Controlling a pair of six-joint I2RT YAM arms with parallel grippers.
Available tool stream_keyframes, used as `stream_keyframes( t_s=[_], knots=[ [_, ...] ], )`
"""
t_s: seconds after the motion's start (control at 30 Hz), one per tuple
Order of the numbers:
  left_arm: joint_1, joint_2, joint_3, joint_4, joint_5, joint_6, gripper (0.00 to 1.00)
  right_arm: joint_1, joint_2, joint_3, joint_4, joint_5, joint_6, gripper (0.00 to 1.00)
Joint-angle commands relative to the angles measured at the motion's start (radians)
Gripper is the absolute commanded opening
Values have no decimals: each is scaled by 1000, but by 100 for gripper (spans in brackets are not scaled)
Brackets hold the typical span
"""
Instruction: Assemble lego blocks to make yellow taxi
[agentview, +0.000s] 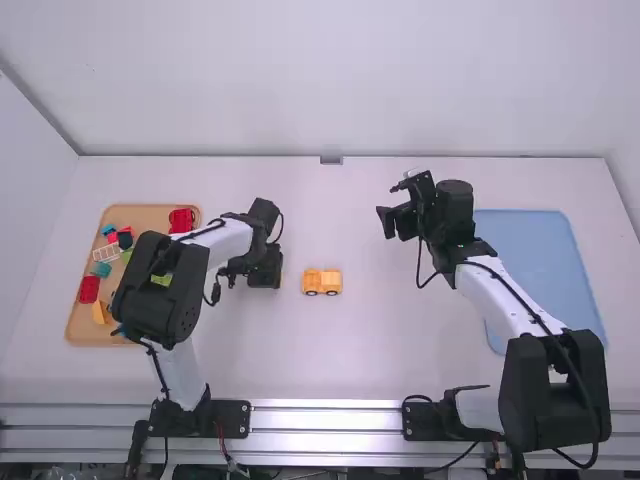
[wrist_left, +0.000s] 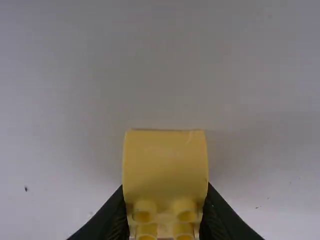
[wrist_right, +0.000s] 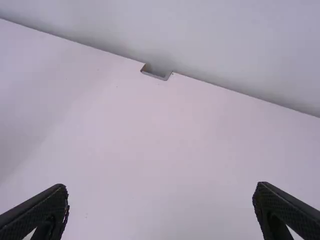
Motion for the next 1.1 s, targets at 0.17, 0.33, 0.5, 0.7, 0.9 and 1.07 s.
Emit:
stream_keyframes(
  t_s=[0.17,0.33,0.5,0.7,0.9,1.07],
  knots=[
    [6,2,-8,40,27,47,99,-3,-24,-5,6,-3,-1,99],
    [18,-24,72,-108,20,146,99,-3,-24,-5,9,-3,0,99],
    [17,-43,225,-330,-41,278,99,-1,-25,-5,9,-3,-1,98],
    [16,-43,476,-579,-201,793,99,-4,-24,-5,9,-3,0,99],
    [14,-43,624,-556,-265,1608,99,-2,-24,-5,13,-3,-1,99],
    [14,-43,635,-452,-256,1843,99,-2,-25,-5,12,-3,4,99]
  ],
)
